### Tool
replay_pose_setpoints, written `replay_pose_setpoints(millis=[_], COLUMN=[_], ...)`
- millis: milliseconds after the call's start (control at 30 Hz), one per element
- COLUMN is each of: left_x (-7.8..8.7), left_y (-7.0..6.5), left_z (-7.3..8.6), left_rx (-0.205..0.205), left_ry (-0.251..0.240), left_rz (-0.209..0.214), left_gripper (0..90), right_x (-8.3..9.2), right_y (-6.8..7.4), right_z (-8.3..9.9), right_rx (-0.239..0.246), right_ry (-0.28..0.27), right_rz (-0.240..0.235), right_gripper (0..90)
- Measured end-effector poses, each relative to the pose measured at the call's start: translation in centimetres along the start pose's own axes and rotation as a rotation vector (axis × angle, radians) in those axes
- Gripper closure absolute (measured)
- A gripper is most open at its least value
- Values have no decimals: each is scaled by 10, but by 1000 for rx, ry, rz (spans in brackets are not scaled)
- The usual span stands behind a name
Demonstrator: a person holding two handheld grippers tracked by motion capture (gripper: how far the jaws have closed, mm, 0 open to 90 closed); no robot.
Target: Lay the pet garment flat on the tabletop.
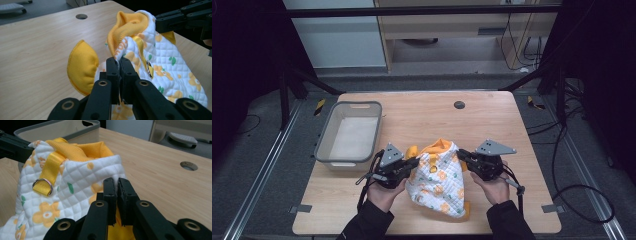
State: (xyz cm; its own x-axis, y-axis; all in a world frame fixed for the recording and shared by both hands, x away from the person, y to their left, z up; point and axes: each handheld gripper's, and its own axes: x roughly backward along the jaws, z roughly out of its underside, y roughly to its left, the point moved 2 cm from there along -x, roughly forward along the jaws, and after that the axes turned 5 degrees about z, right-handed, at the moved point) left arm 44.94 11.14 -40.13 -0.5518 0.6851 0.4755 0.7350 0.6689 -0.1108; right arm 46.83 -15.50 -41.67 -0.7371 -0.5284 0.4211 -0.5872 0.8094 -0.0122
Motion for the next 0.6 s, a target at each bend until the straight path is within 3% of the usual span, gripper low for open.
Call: replay_pose_setpoints(millis=[333, 600], left_x=[-4, -25], left_y=[4, 15], left_z=[-21, -44], left_rx=[8, 18], left_ry=[-61, -93], left_rz=[-51, -93], left_gripper=[872, 871], right_x=[-5, -22], right_y=[-8, -22], right_z=[-17, -25], right_rx=[-21, -45], right_ry=[-55, -105], right_rz=[49, 133], right_gripper=[851, 849])
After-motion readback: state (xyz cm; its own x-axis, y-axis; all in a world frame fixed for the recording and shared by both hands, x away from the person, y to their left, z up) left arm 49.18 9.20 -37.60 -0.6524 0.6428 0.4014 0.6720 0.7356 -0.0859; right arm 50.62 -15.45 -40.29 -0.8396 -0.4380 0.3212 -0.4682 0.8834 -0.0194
